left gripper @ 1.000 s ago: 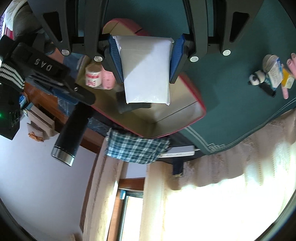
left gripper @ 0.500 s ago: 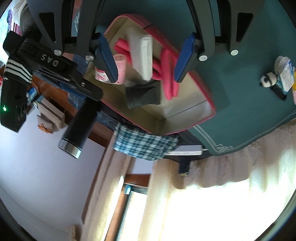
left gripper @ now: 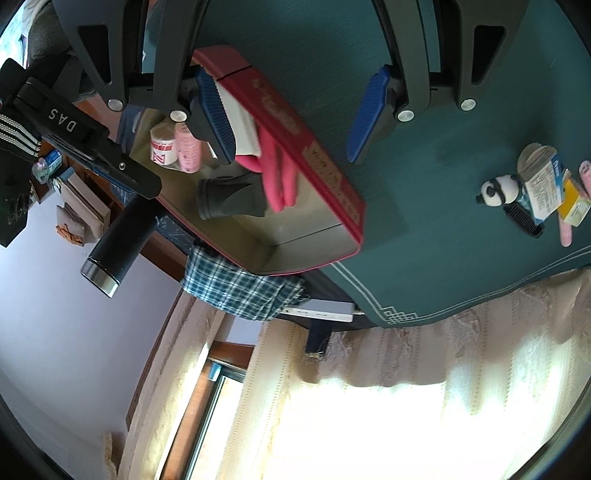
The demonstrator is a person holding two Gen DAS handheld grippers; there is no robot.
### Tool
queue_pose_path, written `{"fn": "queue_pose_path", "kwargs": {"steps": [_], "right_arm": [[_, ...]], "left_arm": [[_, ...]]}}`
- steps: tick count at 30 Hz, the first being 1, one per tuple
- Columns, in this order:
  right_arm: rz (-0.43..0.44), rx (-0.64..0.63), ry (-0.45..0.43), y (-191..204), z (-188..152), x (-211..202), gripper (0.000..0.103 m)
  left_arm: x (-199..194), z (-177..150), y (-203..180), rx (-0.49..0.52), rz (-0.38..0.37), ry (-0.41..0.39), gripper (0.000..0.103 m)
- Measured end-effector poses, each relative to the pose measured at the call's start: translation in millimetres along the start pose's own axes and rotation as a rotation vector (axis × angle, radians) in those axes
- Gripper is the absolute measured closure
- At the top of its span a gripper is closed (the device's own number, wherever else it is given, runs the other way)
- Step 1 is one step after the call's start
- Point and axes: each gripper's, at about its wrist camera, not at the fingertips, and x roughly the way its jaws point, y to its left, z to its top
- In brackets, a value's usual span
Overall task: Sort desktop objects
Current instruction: 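Open both grippers to drop the white pad and pink roller into the tin, then grasp the blue-and-white medicine box with the right gripper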
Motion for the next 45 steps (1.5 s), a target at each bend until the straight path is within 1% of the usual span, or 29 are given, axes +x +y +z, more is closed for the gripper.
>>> {"fn": "queue_pose_path", "kwargs": {"steps": [1, 2, 3, 4, 10, 19, 26, 32, 38, 45], "right_arm": [[0.004, -0.006, 0.001, 3.3, -0.1, 0.5, 0.033], [0.010, -0.013, 0.003, 8.3, -0.4, 1.1, 0.033], [0.016, -0.019, 0.004, 12.1, -0.8, 1.5, 0.032], [0.023, -0.025, 0.005, 16.7, -1.3, 2.0, 0.032], [0.075, -0.072, 0.021, 49.9, -6.1, 10.1, 0.031], [0.170, -0.161, 0.063, 113.6, -17.8, 27.1, 0.030], [0.239, -0.229, 0.123, 165.5, -25.7, 52.8, 0.029], [0.284, -0.284, 0.178, 206.7, -32.0, 79.0, 0.029], [0.293, -0.332, 0.206, 238.3, -33.1, 102.7, 0.029], [0.301, -0.414, 0.231, 278.3, -33.4, 129.7, 0.027]], "left_arm": [[-1.1, -0.8, 2.8, -0.005, 0.003, 0.000, 0.038], [-2.4, -2.0, 6.6, -0.013, 0.008, 0.001, 0.036], [-3.8, -3.0, 10.2, -0.019, 0.013, 0.001, 0.031], [-5.2, -3.9, 13.3, -0.024, 0.018, -0.001, 0.030], [-20.3, -11.1, 46.9, -0.075, 0.066, -0.017, 0.030], [-51.1, -30.5, 129.2, -0.221, 0.191, -0.030, 0.030], [-78.0, -48.3, 186.5, -0.316, 0.280, -0.045, 0.030], [-98.2, -56.6, 227.6, -0.385, 0.342, -0.063, 0.030], [-105.2, -66.8, 257.3, -0.439, 0.366, -0.059, 0.030], [-96.3, -77.2, 273.9, -0.479, 0.347, -0.035, 0.030]]}}
